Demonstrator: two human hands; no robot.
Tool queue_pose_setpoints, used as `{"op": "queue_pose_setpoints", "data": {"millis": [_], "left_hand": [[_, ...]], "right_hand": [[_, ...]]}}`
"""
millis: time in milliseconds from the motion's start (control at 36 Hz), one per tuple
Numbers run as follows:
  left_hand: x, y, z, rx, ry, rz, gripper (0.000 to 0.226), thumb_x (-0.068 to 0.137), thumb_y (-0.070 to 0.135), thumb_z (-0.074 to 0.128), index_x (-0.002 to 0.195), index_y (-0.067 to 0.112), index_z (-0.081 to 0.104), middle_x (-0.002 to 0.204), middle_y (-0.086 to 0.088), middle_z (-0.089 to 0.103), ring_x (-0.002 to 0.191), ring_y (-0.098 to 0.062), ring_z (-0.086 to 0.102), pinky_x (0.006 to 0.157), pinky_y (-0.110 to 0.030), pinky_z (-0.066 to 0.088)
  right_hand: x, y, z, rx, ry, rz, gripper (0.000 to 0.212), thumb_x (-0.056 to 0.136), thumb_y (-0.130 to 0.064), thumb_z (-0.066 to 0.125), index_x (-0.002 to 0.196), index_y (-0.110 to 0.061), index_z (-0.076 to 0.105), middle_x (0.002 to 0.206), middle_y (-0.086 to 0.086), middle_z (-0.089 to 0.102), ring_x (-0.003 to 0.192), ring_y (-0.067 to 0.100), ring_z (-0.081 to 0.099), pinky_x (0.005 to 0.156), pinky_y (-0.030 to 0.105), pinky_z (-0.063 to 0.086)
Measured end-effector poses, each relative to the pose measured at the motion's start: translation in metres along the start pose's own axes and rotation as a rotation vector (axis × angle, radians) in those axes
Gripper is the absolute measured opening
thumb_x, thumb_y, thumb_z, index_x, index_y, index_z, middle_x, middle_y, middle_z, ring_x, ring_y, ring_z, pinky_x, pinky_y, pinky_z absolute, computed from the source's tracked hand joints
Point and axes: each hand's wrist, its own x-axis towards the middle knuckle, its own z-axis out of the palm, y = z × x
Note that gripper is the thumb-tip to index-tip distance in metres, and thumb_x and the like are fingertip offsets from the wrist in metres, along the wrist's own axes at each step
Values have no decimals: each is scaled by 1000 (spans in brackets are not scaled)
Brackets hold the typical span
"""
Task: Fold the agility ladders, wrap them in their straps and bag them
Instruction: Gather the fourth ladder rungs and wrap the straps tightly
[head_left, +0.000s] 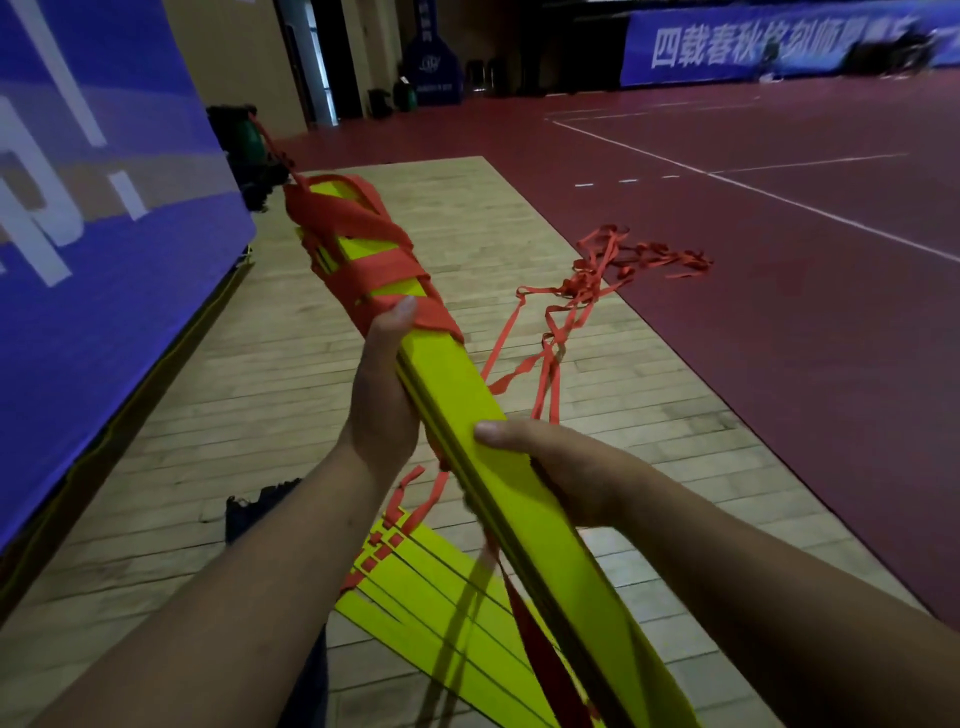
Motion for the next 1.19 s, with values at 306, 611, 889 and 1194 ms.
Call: {"op": "queue_pose_setpoints", "data": {"millis": [306,611,889,1194], "left_hand": [[22,8,-23,381,-264,-340,85,67,84,52,121,19,64,107,-8,75,98,-27,73,87,-46,56],[13,-2,-17,779,-125,-309,75,67,80,58,80,6,66,50,-1,53,44,-16,53,59,-31,50],[1,-12,3,599,382,-197,42,82,54,70,65,16,67,53,6,63,60,-18,66,62,-32,53],[17,-10,-12,80,329,-127,39,61,55,72,76,20,66,63,3,63,62,-15,62,63,-30,50]], "right_hand": [[-1,-1,19,237,-59,10,14,83,-20,60,91,-9,57,74,11,59,60,24,59,63,33,53],[13,9,16,-792,819,-92,30,88,-28,67,109,-16,50,85,6,65,73,28,69,63,40,57],[19,24,40,-1177,857,-116,42,95,-28,60,125,-13,34,90,0,56,79,25,62,64,34,45],[5,-5,8,-581,504,-129,71,80,-72,63,129,-22,51,114,0,67,103,17,68,94,42,56]]}}
